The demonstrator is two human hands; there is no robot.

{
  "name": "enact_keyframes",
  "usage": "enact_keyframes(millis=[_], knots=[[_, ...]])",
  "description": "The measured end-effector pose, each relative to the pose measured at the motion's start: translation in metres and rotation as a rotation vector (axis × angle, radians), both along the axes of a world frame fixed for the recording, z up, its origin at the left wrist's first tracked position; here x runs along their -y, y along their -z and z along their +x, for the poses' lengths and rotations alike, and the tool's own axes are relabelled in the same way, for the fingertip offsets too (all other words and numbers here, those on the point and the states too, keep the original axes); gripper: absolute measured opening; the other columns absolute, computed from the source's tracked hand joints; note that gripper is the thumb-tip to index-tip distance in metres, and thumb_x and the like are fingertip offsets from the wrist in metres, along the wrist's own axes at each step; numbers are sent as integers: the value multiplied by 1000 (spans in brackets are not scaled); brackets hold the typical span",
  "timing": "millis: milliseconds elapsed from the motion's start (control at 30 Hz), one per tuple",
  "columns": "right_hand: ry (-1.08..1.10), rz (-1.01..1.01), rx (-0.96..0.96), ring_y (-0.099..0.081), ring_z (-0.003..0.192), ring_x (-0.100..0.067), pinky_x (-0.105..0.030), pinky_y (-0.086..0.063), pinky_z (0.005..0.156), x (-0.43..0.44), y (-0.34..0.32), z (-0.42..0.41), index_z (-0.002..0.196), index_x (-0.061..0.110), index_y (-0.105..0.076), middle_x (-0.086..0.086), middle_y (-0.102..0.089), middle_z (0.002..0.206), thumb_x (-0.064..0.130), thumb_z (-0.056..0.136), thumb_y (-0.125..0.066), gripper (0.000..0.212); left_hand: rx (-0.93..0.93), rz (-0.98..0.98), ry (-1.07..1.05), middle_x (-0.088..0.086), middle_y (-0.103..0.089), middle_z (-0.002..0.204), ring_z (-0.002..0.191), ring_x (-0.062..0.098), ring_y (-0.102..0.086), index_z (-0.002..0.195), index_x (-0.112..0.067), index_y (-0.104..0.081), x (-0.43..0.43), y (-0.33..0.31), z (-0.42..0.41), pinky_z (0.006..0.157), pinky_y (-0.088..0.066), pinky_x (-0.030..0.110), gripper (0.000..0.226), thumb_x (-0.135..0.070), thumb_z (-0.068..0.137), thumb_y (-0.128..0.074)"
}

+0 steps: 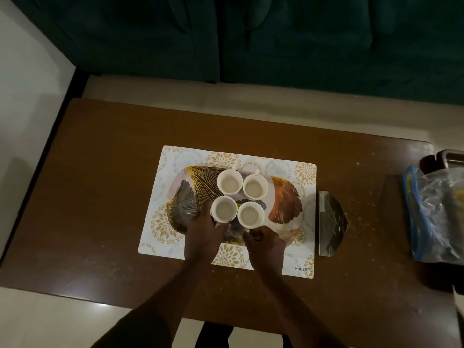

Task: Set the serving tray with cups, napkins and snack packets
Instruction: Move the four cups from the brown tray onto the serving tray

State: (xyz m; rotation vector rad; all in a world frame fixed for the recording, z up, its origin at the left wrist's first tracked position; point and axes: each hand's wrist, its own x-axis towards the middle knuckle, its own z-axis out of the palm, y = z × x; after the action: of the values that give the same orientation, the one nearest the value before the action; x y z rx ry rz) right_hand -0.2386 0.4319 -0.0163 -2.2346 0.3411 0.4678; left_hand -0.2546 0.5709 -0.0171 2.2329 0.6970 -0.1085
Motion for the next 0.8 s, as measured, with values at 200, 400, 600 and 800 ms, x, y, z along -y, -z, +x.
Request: enact_keyframes(millis=[200, 400, 600, 800], knots=[[19, 9, 37, -59, 58, -7, -21, -50, 61, -6, 2, 3, 76, 6, -69, -5, -75, 73, 20, 78, -75, 16, 45, -25, -19, 3, -69, 118, 109, 22, -64, 128, -19, -52, -1, -2, 6, 86, -56, 41, 57, -30, 79, -78], [18, 19, 48, -54, 54, -4, -16, -41, 55, -6, 3, 3, 74, 4, -66, -4, -71, 67, 22, 78, -75, 20, 39, -53, -12, 0, -68, 118, 107, 20, -64, 128, -23, -49, -3, 3, 3, 83, -56, 38, 61, -29, 76, -81], [4, 9, 51, -56, 58, 2, -4, -35, 55, 0, -2, 4, 90, 8, -67, 0, -73, 76, 38, 77, -75, 33, 31, -5, 43, 7, -59, 129, 112, 26, -60, 139, -19, -37, -7, 0, 4, 81, -51, 33, 88, -36, 67, -86], [55, 7, 96, -53, 49, 8, -19, -45, 60, 21, -17, 20, 87, 16, -63, 19, -53, 50, 46, 85, -62, 30, -9, 294, 137, 10, -49, 142, 129, 33, -49, 142, -17, -37, -14, -19, 9, 98, -46, 54, 88, -69, 76, -62]])
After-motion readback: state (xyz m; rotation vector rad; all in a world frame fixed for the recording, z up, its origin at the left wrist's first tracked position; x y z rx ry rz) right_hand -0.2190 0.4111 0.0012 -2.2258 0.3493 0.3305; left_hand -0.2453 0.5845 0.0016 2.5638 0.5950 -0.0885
